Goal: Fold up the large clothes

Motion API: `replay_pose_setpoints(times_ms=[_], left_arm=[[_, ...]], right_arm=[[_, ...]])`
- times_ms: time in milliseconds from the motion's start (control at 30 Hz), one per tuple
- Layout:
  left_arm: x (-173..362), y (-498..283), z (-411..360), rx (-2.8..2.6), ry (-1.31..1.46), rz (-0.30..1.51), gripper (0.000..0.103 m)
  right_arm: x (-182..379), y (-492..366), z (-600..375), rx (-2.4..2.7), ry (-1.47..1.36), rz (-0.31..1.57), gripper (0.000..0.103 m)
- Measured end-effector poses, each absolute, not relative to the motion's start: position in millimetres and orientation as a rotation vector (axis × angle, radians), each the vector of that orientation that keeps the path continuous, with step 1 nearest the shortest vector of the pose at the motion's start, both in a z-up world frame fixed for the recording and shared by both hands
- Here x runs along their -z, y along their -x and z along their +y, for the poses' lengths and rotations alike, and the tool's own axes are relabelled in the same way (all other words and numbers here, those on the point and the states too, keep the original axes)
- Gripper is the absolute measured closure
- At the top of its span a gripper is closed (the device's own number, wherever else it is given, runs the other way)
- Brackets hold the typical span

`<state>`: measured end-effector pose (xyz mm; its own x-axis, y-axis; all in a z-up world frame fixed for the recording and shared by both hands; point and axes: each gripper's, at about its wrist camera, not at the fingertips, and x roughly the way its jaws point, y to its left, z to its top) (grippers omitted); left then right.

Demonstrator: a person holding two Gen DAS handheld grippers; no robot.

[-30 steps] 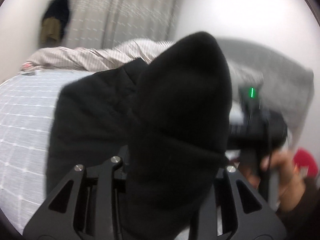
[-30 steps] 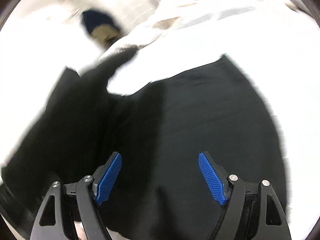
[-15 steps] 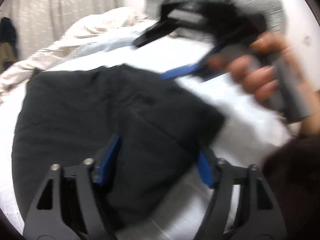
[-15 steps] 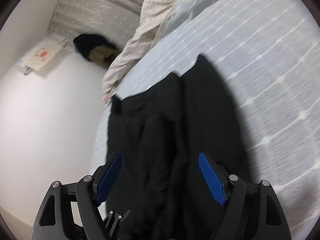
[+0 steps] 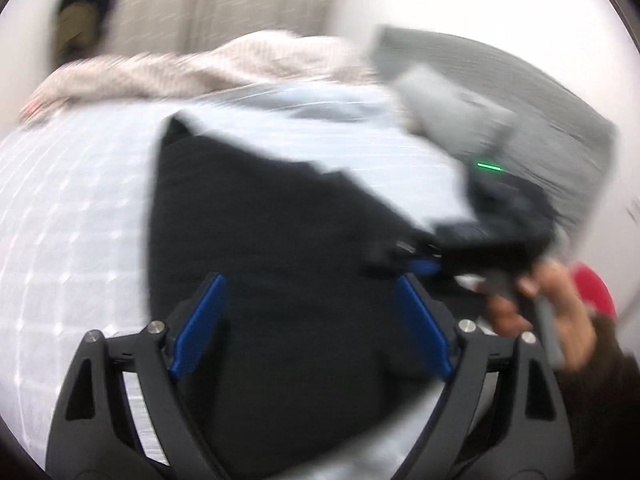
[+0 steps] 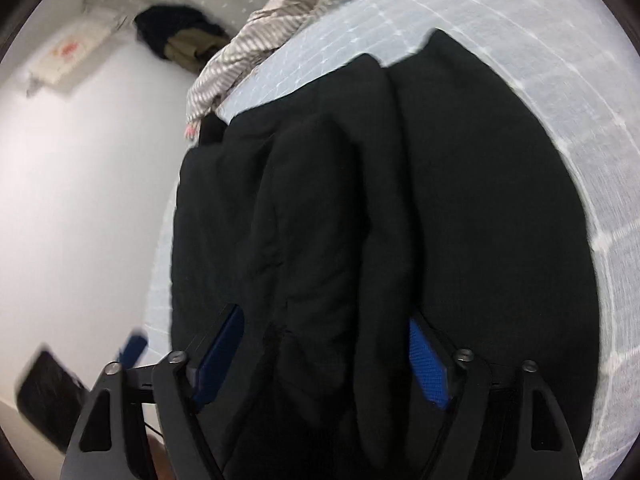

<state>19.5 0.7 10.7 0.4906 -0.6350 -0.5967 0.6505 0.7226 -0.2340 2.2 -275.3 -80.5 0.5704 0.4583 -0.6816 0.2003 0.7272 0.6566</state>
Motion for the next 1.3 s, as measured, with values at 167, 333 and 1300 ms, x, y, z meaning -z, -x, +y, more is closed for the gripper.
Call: replay_pose_setpoints(times_ms=[167, 333, 1300], left_arm=[[-1, -36, 23, 0.675, 0.078, 0.732, 0.019], [3, -35, 16, 0.739, 0.137, 0.744, 0.023], [23, -45, -27, 0.735, 0.103, 0.791, 0.027]], right_arm=[[42, -1, -264, -0.166, -0.6, 0.866, 0.082], [5, 31, -305, -0.131, -0.558, 0.686, 0.082], [32, 32, -390, -0.439, -1.088, 0.487, 0.097]])
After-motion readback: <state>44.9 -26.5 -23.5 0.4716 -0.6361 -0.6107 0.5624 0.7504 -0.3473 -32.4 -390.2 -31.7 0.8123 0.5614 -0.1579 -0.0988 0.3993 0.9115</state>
